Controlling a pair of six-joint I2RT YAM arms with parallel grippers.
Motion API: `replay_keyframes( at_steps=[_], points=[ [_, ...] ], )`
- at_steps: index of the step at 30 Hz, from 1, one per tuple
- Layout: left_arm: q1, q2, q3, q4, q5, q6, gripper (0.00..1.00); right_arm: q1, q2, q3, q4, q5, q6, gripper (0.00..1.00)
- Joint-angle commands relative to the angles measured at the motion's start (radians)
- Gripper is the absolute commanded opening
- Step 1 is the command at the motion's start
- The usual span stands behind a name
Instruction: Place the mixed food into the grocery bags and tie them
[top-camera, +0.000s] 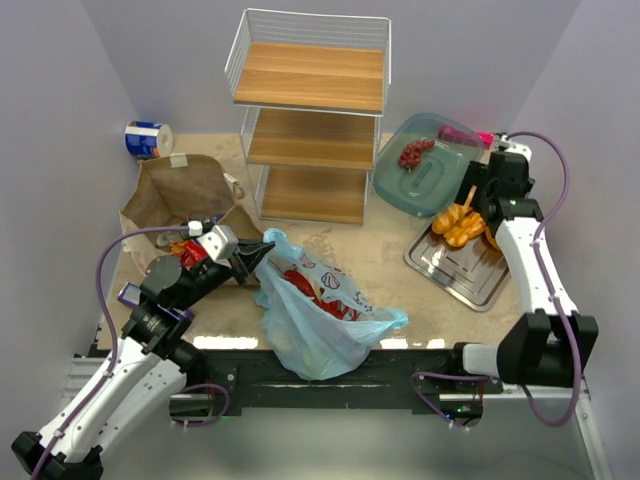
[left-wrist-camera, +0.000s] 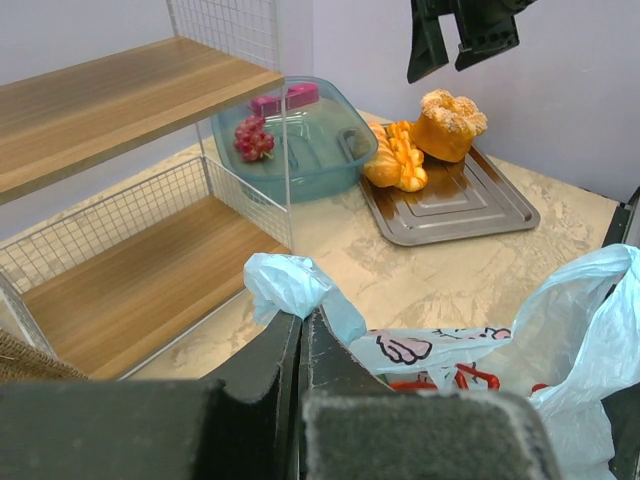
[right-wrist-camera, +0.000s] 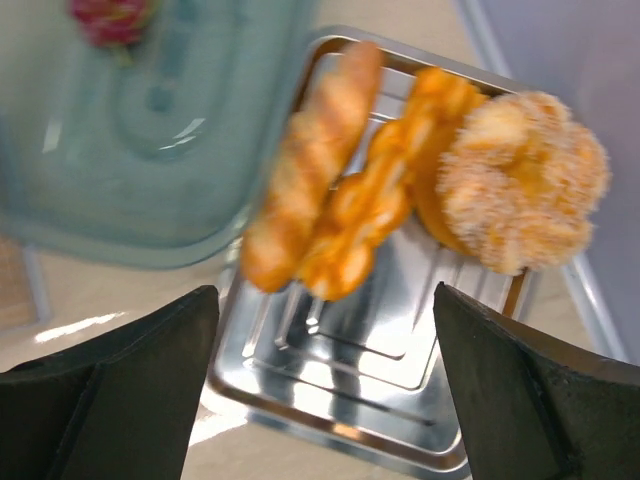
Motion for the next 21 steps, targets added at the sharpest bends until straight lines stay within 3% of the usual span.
replay_keyframes(
  at_steps=[1,6,14,18,21],
  points=[
    [0.007,-0.009,0.021,0.012,-0.013,-0.005,0.0,-0.097,0.095,0.027,0.124,0.123,-0.06,0.95],
    [0.007,-0.006,0.021,0.01,-0.009,-0.005,0.0,-0.139,0.231,0.045,0.179,0.18,-0.102,0.98],
    [0.007,-0.001,0.021,0.01,-0.007,-0.005,0.0,-0.216,0.42,0.066,0.25,0.169,-0.176,0.9],
    [0.007,0.001,0.023,0.01,-0.009,-0.003,0.0,-0.241,0.458,0.073,0.234,0.116,-0.162,0.7],
    [0.007,0.001,0.023,0.009,-0.013,-0.002,0.0,-0.239,0.448,0.065,0.233,0.088,-0.146,0.45]
  ],
)
